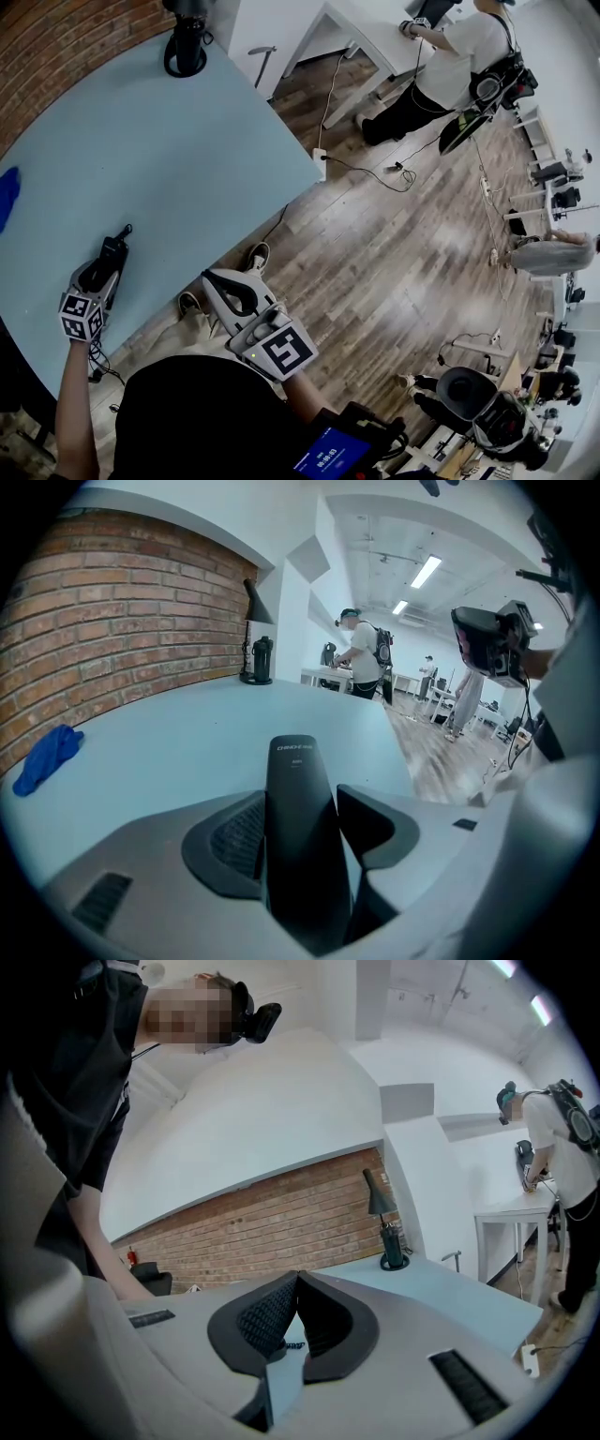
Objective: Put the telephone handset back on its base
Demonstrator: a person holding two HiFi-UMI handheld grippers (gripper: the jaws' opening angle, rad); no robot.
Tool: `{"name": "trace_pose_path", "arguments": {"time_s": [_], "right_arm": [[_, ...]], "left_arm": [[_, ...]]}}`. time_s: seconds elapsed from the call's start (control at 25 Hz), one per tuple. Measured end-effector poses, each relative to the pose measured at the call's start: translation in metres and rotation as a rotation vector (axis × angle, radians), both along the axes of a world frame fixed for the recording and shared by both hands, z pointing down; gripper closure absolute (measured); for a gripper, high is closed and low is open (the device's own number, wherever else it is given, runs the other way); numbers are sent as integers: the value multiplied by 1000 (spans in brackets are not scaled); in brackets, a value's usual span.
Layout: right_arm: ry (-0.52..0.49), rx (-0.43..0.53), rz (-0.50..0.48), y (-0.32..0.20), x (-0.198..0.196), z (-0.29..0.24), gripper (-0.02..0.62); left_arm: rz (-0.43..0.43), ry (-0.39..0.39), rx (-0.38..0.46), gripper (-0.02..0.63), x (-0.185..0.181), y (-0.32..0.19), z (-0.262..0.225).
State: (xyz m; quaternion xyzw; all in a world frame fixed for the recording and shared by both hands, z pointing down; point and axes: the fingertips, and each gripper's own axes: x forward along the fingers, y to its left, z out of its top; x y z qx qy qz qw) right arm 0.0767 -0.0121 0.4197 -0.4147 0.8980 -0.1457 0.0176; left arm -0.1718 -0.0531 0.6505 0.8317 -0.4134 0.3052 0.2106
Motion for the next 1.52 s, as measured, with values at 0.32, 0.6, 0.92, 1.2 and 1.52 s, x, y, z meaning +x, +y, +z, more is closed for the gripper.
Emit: {"name": "trace_pose_path", "arguments": {"time_s": [0.32,0.6,0.92,1.2,1.52], "right_arm": [[14,-15,-6,-7,-1,3,580],[17,-17,-29,-12,-12,1,580],[22,-17,-49,-13,-16,2,580],[30,-11,-101,-10,-29,5,580],[63,-38,-223,-16,-67,25,580]], "left_arm": [[10,2,-3,334,5,-1,2],[0,-12,-16,333,2,4,8],[1,-32,-26,330,5,5,17],[-19,-77,-3,327,1,14,13],[-197,11,61,331,-36,39,-16]]}}
